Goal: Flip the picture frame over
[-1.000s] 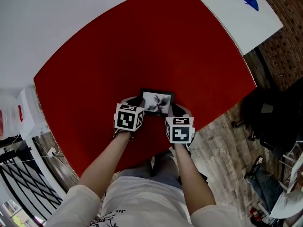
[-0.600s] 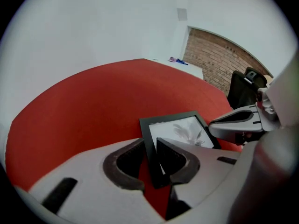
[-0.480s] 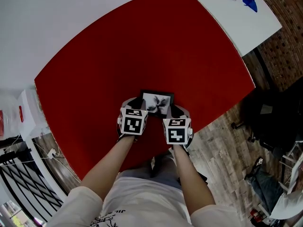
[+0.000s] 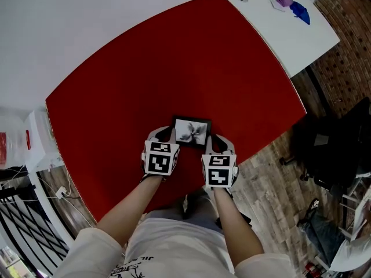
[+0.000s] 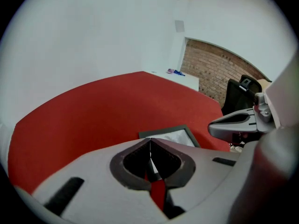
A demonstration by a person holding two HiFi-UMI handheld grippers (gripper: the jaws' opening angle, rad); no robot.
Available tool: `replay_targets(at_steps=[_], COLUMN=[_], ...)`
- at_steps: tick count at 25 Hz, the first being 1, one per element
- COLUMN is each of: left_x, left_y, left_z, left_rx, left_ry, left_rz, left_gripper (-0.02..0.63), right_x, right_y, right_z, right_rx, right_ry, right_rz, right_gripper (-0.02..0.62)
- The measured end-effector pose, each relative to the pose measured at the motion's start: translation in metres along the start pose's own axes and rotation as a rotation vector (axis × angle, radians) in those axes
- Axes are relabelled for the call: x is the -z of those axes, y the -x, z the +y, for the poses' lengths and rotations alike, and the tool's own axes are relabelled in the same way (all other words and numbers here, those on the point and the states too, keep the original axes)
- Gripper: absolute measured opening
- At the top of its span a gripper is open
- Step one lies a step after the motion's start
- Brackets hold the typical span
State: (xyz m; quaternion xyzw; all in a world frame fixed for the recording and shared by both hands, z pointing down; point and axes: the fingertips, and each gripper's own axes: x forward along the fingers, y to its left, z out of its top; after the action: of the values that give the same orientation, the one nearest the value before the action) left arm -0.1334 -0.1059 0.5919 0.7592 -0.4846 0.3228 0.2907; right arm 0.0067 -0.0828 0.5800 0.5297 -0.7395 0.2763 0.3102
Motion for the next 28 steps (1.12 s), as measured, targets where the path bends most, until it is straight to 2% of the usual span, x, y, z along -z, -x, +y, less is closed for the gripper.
replay_targets(at_steps=[5, 10, 14, 19, 28], left_x=[-0.01, 0.002, 0.013, 0.023, 0.02], left_y=[0.05, 0.103, 0.134, 0.152, 0.169], left_z=[-0.021, -0.054, -0.073, -0.07, -0.082], left_rx=[0.051, 0.105, 0.084, 0.037, 0.024], left_ry=[-0.001, 0.042, 0.047, 0.08, 0.017], left_rz=[-0.066, -0.103, -0.152, -0.195, -0.236], left_gripper=[0.006, 0.006, 0.006, 0.006, 0.006], right_x=[-0.01, -0.006, 0.007, 0.016, 0.019], right_y=[0.048, 0.101, 0.139, 0.157, 0.17], right_z=[0.014, 0.024, 0.034, 0.037, 0.03], right_rx=[-0.019, -0.001, 0.013, 0.035, 0.056], right_ry=[0.015, 0.03, 0.007, 0.017, -0.003], right_rz=[-0.058, -0.102, -0.129, -0.15, -0.185], right_gripper=[0.016, 0.006, 0.006, 0.006, 0.006])
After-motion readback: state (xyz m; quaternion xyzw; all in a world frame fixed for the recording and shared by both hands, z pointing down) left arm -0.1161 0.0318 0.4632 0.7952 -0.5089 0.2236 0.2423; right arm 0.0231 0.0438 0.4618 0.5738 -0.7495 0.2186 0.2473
